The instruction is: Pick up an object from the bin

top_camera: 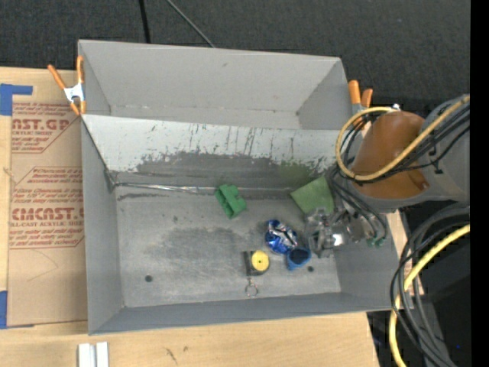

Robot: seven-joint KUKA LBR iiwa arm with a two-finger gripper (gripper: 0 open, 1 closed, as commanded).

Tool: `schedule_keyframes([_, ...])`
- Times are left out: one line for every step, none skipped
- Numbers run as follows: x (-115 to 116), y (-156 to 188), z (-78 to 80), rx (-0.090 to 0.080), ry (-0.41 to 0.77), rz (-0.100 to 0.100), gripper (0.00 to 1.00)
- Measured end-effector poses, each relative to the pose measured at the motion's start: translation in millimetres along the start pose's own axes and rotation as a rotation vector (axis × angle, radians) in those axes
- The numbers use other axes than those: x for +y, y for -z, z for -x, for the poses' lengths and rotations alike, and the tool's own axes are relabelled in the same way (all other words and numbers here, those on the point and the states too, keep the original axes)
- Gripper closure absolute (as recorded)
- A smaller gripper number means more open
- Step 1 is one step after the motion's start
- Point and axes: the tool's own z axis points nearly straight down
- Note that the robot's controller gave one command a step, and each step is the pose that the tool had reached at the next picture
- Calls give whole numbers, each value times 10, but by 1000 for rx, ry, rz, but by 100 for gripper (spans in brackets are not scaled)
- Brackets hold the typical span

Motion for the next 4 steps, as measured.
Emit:
schedule_keyframes([4,-3,-6,1,0,1,0])
schedule_keyframes([409,-185,-290,6,123,3,0])
schedule_keyframes([1503,-174,-136,-1,351,5,0])
schedule_keyframes([1627,-168,-197,-5,290,1,0])
